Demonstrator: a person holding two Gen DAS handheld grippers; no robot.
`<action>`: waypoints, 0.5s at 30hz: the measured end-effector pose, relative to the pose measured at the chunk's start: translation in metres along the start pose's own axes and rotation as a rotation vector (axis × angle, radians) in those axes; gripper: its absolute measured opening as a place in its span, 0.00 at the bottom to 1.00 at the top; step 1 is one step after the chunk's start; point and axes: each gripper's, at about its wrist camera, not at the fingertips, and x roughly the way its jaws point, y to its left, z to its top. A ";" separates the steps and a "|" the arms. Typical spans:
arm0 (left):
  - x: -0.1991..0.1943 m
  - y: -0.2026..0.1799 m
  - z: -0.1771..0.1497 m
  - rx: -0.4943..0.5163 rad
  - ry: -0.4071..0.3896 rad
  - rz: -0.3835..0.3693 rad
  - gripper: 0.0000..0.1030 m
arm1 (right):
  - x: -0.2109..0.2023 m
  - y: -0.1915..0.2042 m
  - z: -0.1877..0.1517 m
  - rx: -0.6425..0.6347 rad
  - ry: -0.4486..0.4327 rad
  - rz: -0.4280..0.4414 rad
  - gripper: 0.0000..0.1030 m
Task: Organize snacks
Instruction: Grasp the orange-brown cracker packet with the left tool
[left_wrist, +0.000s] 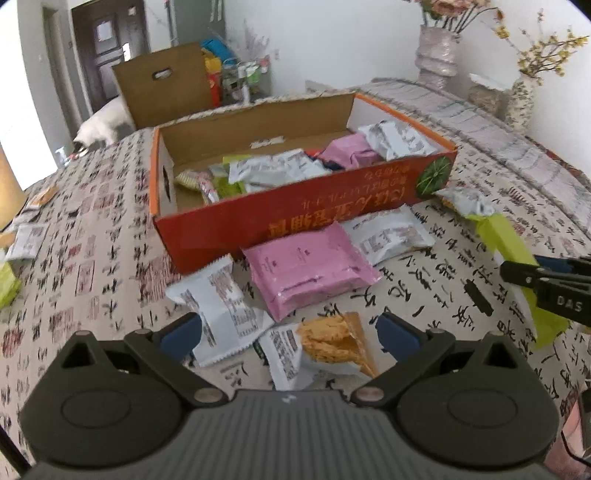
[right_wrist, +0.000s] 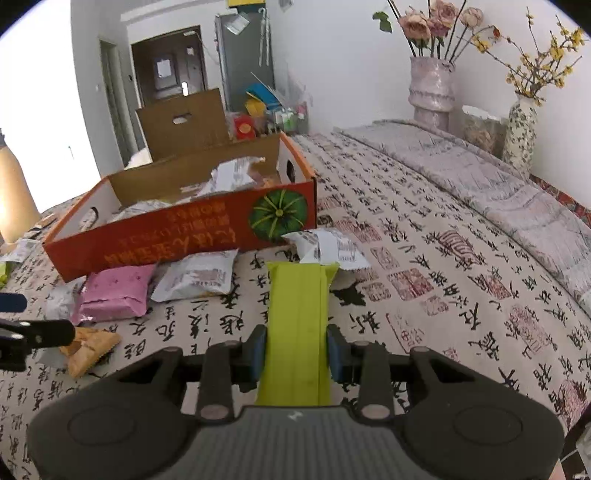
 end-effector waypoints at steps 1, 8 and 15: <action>0.002 -0.002 -0.001 -0.011 0.011 0.007 1.00 | -0.001 -0.002 -0.001 -0.004 -0.005 0.007 0.32; 0.013 -0.015 -0.007 -0.066 0.065 0.050 0.96 | -0.007 -0.008 -0.006 -0.026 -0.034 0.054 0.32; 0.024 -0.027 -0.008 -0.071 0.111 0.081 0.61 | -0.011 -0.014 -0.008 -0.038 -0.053 0.097 0.32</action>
